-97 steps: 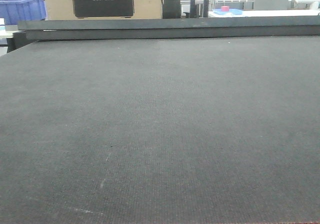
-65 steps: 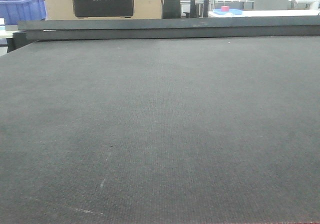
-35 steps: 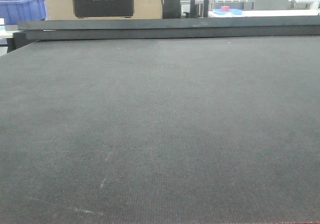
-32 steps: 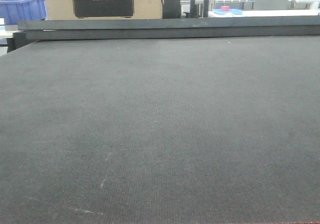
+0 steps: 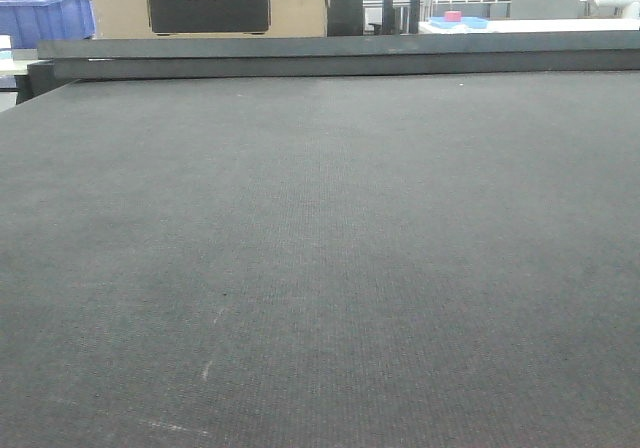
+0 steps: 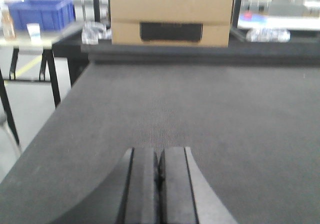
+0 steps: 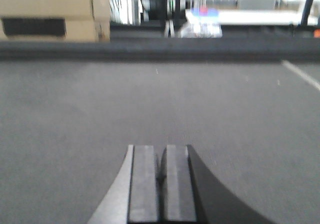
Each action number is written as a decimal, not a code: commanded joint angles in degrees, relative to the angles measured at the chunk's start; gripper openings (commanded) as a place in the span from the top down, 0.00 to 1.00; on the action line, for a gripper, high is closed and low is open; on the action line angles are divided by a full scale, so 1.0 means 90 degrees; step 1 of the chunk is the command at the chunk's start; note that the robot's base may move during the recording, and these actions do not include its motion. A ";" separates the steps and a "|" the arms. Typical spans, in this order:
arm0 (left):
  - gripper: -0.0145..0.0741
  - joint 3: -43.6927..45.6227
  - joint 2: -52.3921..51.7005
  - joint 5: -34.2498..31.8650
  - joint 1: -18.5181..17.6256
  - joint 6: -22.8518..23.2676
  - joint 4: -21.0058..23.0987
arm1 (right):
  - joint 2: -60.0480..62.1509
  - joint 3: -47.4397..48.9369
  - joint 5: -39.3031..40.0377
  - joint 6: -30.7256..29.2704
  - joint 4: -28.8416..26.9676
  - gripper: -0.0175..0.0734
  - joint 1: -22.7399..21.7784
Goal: Place valve from conveyor to right shelf box
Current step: 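Lower both open grippers toward the two valves on the conveyor, then close the right gripper around the white body of one valve, then close the left gripper around the white body of the other valve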
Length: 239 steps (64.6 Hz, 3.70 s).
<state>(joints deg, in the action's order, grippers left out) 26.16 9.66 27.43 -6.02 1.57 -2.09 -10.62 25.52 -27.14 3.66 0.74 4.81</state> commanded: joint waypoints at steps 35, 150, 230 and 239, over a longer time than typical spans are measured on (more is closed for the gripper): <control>0.96 0.4204 0.5582 0.3342 0.0010 0.0000 0.0112 | -0.5037 0.3293 -0.2896 -0.0002 0.0095 0.99 -0.0010; 0.96 0.4541 0.6744 0.3412 0.0010 0.0000 0.0157 | -0.8789 0.4161 -0.3894 -0.0243 -0.0007 0.28 -0.0010; 0.96 0.4541 0.6744 0.3410 0.0010 0.0000 0.0195 | -0.8931 0.4567 -0.4136 -0.0302 -0.0083 0.28 -0.0010; 0.96 0.4541 0.6744 0.3410 0.0010 0.0000 0.0195 | -0.8995 0.4567 -0.4136 -0.0302 -0.0083 0.28 -0.0010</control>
<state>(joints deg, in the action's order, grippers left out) 66.37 70.38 58.19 -6.02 1.57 -0.86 -91.18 66.25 -64.58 1.47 0.00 4.81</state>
